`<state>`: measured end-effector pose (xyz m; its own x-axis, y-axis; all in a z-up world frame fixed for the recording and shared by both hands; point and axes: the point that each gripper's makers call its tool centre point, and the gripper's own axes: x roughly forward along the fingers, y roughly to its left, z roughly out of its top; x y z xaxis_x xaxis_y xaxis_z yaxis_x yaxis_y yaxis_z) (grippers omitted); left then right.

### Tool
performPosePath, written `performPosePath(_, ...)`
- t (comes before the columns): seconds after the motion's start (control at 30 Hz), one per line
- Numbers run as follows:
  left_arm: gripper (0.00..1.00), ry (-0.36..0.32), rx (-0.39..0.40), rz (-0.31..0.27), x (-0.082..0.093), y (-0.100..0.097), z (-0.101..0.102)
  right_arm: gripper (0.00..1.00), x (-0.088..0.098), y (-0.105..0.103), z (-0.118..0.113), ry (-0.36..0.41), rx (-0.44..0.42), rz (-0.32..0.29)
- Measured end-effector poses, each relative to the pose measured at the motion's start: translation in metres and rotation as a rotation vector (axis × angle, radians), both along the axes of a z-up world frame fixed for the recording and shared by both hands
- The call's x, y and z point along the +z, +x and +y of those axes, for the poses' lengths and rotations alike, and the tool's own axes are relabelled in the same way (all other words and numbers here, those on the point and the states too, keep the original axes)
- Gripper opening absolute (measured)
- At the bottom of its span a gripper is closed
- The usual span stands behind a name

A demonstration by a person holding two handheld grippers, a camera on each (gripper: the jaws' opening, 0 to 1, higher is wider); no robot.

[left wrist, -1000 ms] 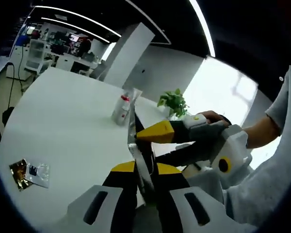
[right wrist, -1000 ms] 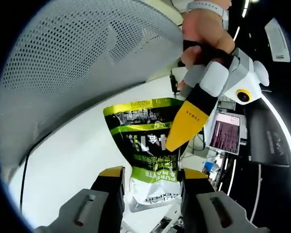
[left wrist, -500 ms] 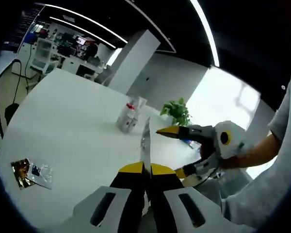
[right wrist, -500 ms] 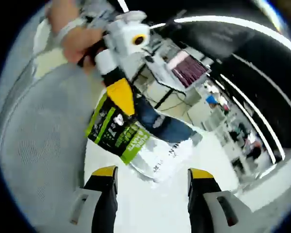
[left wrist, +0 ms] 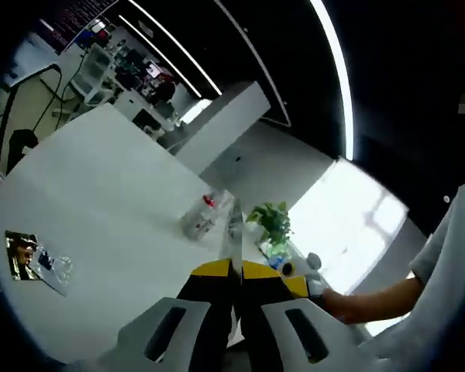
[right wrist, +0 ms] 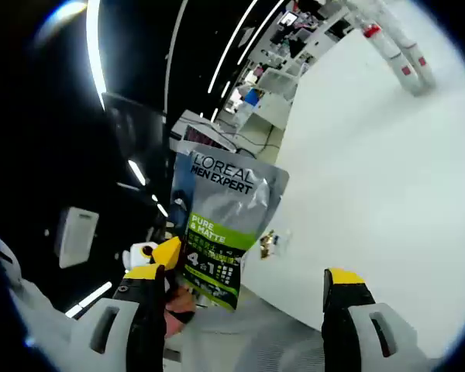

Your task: Arrange the skincare products in the storage area until every visible bottle or jar stands upright without overlapping.

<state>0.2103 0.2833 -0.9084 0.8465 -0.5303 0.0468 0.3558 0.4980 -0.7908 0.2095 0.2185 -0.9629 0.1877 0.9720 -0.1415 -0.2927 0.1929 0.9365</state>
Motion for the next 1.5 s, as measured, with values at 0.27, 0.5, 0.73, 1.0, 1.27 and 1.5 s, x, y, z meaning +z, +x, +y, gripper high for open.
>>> performPosePath(0.27,0.00,-0.322,0.029,-0.029,0.020,-0.001,0.024,0.65,0.042,0.011,0.030,0.208,-0.046,-0.012)
performPosePath(0.5,0.00,-0.318,-0.054,0.022,0.011,-0.001,0.001,0.18,0.053,0.020,0.033,0.220,-0.047,-0.084)
performPosePath(0.73,0.00,-0.265,-0.067,0.011,0.007,-0.002,-0.002,0.00,0.066,0.012,0.019,0.258,0.056,-0.071)
performPosePath(1.0,0.07,-0.215,-0.171,0.022,0.003,-0.007,-0.023,0.00,0.060,0.005,0.003,0.154,0.210,-0.022)
performPosePath(1.27,0.22,-0.186,-0.229,0.041,-0.003,-0.010,-0.037,0.00,0.040,-0.011,-0.014,0.054,0.326,0.009)
performPosePath(1.5,0.23,-0.179,-0.256,0.060,-0.008,-0.010,-0.042,0.00,0.033,-0.031,-0.017,0.035,0.402,0.071)
